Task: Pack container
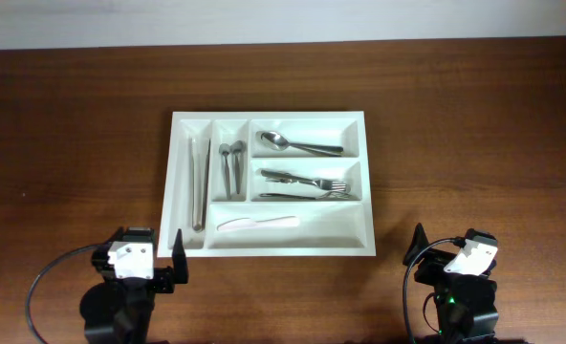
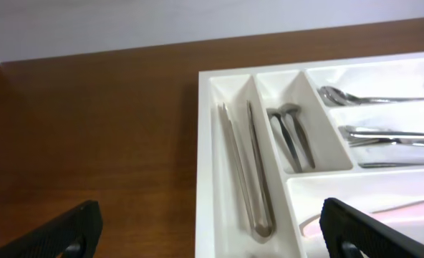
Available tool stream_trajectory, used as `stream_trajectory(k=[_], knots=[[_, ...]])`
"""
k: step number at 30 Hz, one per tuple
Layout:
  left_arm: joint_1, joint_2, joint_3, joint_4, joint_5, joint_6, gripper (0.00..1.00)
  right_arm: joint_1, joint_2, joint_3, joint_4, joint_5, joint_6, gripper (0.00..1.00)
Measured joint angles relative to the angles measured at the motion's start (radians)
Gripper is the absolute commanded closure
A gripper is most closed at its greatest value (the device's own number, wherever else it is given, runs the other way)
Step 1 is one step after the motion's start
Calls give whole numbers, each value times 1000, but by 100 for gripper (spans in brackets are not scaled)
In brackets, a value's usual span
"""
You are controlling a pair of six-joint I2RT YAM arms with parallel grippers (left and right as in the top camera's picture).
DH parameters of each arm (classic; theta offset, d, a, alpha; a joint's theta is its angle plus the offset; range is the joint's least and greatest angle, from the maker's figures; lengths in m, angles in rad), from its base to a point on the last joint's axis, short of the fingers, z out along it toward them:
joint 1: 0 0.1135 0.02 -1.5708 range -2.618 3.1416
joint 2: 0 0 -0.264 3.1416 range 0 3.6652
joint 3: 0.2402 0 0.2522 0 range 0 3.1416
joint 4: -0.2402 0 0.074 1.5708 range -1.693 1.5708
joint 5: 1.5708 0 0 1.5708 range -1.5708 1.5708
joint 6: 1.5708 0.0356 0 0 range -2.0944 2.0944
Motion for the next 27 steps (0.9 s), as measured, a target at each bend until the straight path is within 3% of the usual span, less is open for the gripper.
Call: stream_trajectory(k=[10, 27], knots=[[0, -8, -112, 103, 5, 0, 1, 0, 0, 0, 0, 0, 0, 1], [0, -89, -177, 108, 8, 0, 1, 0, 0, 0, 0, 0, 0, 1]])
